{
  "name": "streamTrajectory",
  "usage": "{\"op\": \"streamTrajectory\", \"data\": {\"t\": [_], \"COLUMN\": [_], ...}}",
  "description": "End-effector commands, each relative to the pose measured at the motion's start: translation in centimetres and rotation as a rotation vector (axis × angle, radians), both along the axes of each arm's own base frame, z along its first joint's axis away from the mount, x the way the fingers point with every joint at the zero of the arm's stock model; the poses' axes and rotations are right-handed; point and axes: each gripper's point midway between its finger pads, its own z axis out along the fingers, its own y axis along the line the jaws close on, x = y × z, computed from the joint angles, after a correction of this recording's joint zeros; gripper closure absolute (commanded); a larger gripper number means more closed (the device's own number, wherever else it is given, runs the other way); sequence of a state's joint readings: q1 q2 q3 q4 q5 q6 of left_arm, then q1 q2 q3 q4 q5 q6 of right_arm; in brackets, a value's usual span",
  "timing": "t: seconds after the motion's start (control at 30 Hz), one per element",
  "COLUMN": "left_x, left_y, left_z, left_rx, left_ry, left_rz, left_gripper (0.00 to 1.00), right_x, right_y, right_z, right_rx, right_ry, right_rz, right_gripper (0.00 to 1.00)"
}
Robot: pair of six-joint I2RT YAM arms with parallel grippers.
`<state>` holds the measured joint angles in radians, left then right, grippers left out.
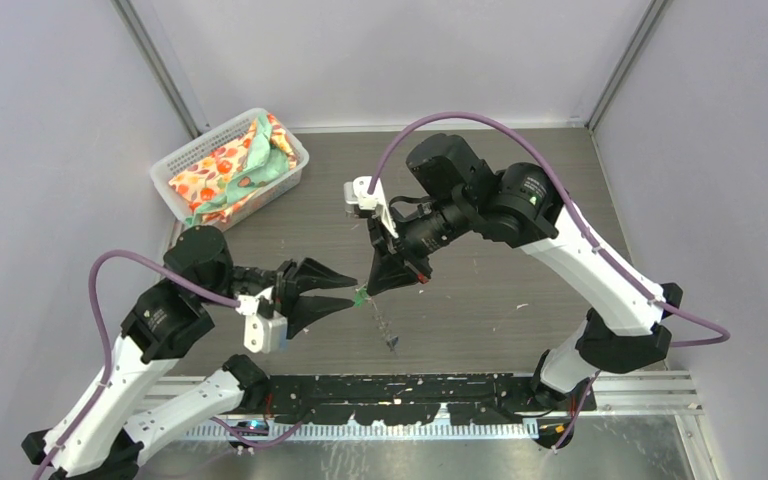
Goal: Put the keys on the keyring
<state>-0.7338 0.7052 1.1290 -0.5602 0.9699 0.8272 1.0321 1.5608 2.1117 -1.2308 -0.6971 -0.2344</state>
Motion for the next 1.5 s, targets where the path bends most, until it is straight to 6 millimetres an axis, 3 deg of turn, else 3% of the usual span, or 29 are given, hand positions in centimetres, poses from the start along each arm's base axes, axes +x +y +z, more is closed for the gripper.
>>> {"op": "streamTrajectory", "data": {"t": [0.0,0.13,0.27,0.6,0.93,1.0,1.3,1.47], "left_x": [-0.3,-0.2,-1.0,-0.1,-0.5,-0.6,-1.2,-1.1], "left_y": [0.1,0.1,0.3,-0.1,-0.2,-0.1,0.4,0.5], "left_z": [1.4,1.5,0.4,0.4,0.9,0.9,0.0,-0.3], "left_rx": [-0.025,-0.02,0.024,0.04,0.024,0.019,0.029,0.02], "left_ry": [-0.043,-0.045,-0.044,-0.062,-0.064,-0.084,-0.178,-0.236], "left_rz": [-0.013,-0.006,-0.056,-0.038,-0.06,-0.067,-0.098,-0.094], "left_gripper": [0.65,0.69,0.72,0.76,0.99,1.0,1.0,1.0], "right_x": [-0.5,-0.6,-0.7,-1.0,-0.3,0.1,1.7,2.4], "right_y": [0.1,0.1,0.3,0.4,0.4,0.5,1.5,1.5], "right_z": [1.7,1.6,1.8,1.4,1.5,1.7,5.4,6.3], "right_rx": [0.054,0.051,0.056,0.041,0.04,0.05,0.281,0.384], "right_ry": [-0.013,-0.014,-0.015,-0.011,-0.035,-0.044,-0.084,-0.073], "right_rz": [0.026,0.026,0.031,0.042,-0.009,-0.034,-0.18,-0.265], "right_gripper": [0.99,0.99,0.99,0.99,0.99,0.99,0.99,0.99]}}
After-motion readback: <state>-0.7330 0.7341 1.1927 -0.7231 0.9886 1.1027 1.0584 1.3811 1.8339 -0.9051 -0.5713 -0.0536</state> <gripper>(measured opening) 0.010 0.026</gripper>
